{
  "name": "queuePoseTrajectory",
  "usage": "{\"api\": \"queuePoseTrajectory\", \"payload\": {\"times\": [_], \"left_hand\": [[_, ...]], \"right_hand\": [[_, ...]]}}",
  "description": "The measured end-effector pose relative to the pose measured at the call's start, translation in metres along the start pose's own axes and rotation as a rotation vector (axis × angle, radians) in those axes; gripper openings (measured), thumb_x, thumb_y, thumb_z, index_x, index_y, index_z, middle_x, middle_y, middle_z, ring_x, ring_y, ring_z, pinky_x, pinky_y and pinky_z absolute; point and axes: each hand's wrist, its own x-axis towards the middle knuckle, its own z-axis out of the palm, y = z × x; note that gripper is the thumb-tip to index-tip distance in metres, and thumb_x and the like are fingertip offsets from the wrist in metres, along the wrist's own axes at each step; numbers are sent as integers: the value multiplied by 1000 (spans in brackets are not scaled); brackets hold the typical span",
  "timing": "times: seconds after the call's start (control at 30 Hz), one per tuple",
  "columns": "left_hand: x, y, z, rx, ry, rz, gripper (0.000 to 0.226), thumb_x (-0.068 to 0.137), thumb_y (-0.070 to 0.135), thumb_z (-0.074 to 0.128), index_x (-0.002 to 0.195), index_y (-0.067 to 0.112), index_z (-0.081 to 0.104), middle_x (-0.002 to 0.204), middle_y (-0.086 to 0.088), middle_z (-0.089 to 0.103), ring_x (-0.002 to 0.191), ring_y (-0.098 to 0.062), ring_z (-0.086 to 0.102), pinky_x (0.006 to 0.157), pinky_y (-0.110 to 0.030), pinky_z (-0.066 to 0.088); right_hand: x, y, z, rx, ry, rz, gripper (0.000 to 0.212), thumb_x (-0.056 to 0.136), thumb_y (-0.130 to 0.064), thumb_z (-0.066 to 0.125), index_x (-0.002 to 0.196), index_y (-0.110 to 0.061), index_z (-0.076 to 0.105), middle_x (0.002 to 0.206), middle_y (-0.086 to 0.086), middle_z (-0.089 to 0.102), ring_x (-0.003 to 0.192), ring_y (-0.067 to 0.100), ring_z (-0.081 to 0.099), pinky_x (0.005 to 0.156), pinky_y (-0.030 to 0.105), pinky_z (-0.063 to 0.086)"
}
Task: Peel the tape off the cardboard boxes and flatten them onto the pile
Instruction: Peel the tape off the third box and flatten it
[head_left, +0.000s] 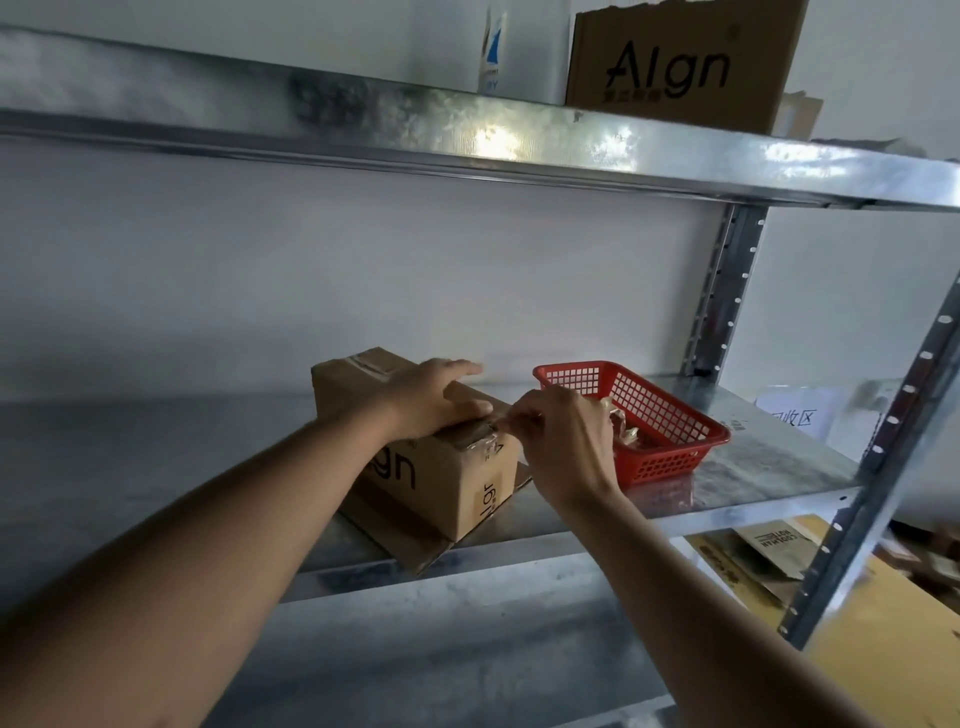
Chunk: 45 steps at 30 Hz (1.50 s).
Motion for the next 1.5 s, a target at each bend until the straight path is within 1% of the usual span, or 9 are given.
{"api": "queuePoseTrajectory", "payload": {"times": [0.13,0.33,0.5,0.7,0.83,0.97,1.13,1.33,1.5], "left_hand": [[-2,-8,-2,-335,-76,115,30,100,28,68,110,56,73,158,0,47,145,-21,44,116,-28,35],[-1,-7,2,-285,-46,95,28,102,28,65,110,54,73,160,1,45,148,-23,40,123,-48,31],[-2,-6,3,-305,-33,77,26,100,34,66,104,59,72,159,4,47,148,-20,40,125,-45,29],[0,-4,2,-296,-36,58,23,100,38,66,111,57,74,158,5,47,148,-20,38,125,-48,26],[-1,-3,2,-307,-33,57,22,100,38,66,109,56,74,158,4,47,148,-19,38,125,-44,27],[0,-3,1,-338,-50,25,18,98,41,69,109,53,75,159,9,45,148,-17,38,125,-42,26],[3,-8,2,-299,-43,45,16,99,37,69,109,48,74,160,6,46,148,-16,39,123,-41,27],[4,-14,4,-277,-58,46,16,98,44,68,111,51,75,160,10,44,145,-14,41,119,-40,30],[3,-13,4,-299,-49,56,18,97,45,68,110,58,74,160,11,44,146,-16,40,122,-42,28]], "right_hand": [[3,1,-1,67,-30,26,14,91,-7,73,90,-19,81,81,-7,77,69,7,69,63,21,50],[12,6,-3,542,-187,240,24,87,0,76,101,-18,77,87,1,79,82,18,77,77,31,64],[9,11,-1,893,-236,441,14,88,5,76,93,-8,79,87,9,79,85,26,78,74,28,63],[11,17,3,210,-58,187,5,86,-30,82,83,-26,82,67,-14,74,64,3,70,61,24,56],[12,11,6,133,-65,123,17,92,-29,74,78,-21,80,67,-7,73,60,8,67,55,23,46],[15,8,4,154,-106,82,10,90,-26,79,98,-21,82,85,-6,79,72,3,69,59,11,44],[19,-2,3,97,-189,28,14,94,-14,69,94,-19,82,75,-11,70,64,1,61,53,8,39],[19,3,-2,558,-338,211,4,92,-9,76,94,-9,79,79,5,78,73,16,76,69,31,64],[12,11,5,685,-148,402,29,80,-17,89,107,-14,76,82,3,80,74,19,79,69,36,66]]}}
